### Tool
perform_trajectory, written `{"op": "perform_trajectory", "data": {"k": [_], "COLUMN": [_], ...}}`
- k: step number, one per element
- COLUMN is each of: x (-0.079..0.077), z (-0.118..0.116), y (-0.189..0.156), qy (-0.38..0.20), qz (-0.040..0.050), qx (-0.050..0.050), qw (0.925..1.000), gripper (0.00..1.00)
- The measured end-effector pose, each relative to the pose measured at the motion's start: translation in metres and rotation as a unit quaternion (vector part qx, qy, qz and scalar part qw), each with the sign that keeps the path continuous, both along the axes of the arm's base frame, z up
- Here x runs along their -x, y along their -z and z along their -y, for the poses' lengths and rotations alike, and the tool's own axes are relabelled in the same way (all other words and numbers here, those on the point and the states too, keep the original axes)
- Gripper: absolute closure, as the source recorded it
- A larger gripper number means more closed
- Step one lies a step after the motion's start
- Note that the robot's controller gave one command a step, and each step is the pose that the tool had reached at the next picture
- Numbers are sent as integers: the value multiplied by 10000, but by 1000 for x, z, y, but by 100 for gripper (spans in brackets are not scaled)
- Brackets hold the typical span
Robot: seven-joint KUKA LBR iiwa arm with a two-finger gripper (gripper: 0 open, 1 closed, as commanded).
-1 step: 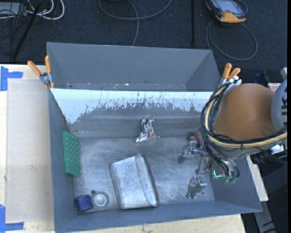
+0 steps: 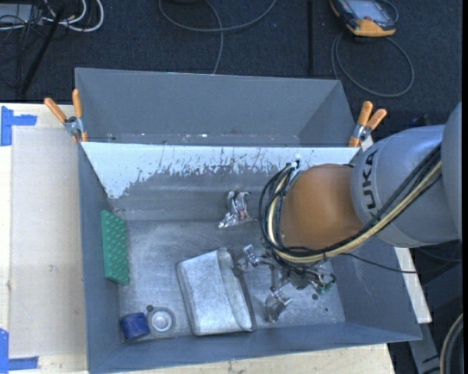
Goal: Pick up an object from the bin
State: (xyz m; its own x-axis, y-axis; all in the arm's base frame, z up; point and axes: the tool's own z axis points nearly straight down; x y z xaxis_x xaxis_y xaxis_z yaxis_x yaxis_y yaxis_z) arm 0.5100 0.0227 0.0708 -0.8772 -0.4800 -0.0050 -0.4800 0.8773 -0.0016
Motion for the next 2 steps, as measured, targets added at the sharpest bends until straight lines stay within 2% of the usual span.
{"op": "perform_trajectory", "data": {"k": [1, 2], "x": [-53, -42], "z": [-4, -93], "y": [-30, -60], "qy": [708, -292], "qz": [-8, -16], "qx": [-5, -15], "qw": [9975, 9996], "gripper": [0, 0]}}
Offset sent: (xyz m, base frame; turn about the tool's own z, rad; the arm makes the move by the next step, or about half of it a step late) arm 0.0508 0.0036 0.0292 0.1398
